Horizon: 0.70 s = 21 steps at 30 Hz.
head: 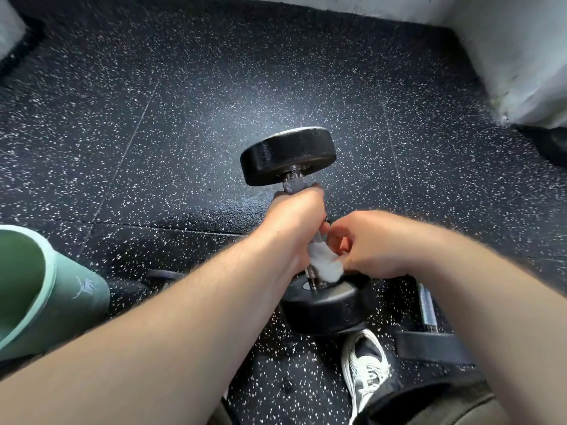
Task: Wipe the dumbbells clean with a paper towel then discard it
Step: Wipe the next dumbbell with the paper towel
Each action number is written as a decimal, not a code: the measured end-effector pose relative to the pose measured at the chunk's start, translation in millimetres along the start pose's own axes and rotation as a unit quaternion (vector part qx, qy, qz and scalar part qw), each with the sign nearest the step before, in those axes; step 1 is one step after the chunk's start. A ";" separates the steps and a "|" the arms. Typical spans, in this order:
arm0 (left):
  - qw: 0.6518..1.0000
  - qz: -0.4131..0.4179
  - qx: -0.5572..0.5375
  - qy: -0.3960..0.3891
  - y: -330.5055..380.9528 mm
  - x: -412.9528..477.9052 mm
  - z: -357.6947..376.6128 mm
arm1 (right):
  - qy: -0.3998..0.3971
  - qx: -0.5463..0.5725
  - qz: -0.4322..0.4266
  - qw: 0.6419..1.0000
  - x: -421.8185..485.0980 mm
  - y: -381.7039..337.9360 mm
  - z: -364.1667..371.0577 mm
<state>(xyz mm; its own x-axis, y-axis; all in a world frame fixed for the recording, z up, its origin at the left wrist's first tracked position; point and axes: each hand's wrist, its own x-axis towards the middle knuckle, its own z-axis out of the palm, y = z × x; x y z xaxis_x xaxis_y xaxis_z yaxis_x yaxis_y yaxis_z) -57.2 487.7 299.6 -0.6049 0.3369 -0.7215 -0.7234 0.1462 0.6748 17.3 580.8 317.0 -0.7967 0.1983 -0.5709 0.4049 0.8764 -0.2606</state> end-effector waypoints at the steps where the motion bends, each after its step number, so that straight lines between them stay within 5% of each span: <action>1: 1.000 0.001 0.000 -0.001 -0.1 0.6 -0.6 | 0.003 -0.001 0.000 1.000 1.1 -0.8 2.7; 11: 1.000 0.008 0.020 -0.009 -0.4 -1.8 -2.7 | 0.041 0.027 0.046 0.998 5.5 -3.5 18.4; 16: 1.000 0.012 -0.005 0.003 3.4 -0.4 -2.6 | -0.026 0.089 0.009 0.996 2.7 -5.7 9.8; 21: 1.000 0.008 -0.019 0.011 8.0 -0.3 -7.0 | -0.059 0.263 -0.039 0.962 -1.2 -2.8 6.4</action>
<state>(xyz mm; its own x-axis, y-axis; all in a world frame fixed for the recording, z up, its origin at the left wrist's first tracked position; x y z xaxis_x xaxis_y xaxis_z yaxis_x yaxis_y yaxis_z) -65.1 482.3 304.1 -0.6230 0.3182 -0.7146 -0.7259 0.1052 0.6797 19.9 575.3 313.5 -0.7904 0.0627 -0.6094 0.5415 0.5368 -0.6470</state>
